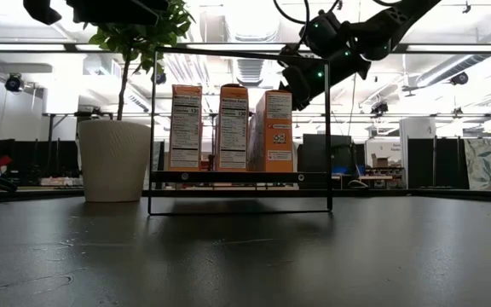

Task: Stack cereal on shelf
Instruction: Put the blue cereal box on the shelf aligned with the other blue cereal boxes, then adjust the red cereal box on the shelf

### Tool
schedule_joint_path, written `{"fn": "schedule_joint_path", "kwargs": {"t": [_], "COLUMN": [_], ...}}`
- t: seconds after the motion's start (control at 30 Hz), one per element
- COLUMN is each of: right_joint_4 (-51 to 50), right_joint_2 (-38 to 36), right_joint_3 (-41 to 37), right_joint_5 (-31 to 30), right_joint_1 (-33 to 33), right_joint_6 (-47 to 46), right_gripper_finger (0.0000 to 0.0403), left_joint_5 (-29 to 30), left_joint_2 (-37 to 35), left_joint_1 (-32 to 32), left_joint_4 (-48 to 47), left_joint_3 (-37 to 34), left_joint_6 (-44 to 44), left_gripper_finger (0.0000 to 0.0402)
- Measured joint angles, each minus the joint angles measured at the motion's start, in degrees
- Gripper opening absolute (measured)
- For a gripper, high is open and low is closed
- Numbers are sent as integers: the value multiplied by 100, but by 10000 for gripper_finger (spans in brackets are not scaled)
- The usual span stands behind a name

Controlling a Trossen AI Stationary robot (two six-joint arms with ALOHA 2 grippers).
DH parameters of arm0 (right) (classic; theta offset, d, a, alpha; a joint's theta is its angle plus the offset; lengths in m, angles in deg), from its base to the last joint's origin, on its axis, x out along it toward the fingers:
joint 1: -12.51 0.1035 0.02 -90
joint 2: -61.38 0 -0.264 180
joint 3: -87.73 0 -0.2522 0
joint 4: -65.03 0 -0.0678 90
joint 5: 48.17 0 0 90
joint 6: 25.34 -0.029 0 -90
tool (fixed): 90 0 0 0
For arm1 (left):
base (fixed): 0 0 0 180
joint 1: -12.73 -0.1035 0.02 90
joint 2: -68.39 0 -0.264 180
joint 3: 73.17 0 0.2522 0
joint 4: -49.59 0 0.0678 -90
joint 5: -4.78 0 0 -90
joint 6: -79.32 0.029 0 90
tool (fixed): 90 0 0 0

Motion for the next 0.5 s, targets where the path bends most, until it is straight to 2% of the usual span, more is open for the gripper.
{"fn": "schedule_joint_path", "kwargs": {"t": [0.5], "right_joint_4": [155], "right_joint_2": [-155], "right_joint_3": [31], "right_joint_5": [-7], "right_joint_1": [0], "right_joint_6": [-3], "right_gripper_finger": [8], "left_joint_5": [2], "left_joint_2": [0], "left_joint_1": [0], "left_joint_4": [-39], "left_joint_3": [0], "left_joint_6": [-4], "left_gripper_finger": [241]}}
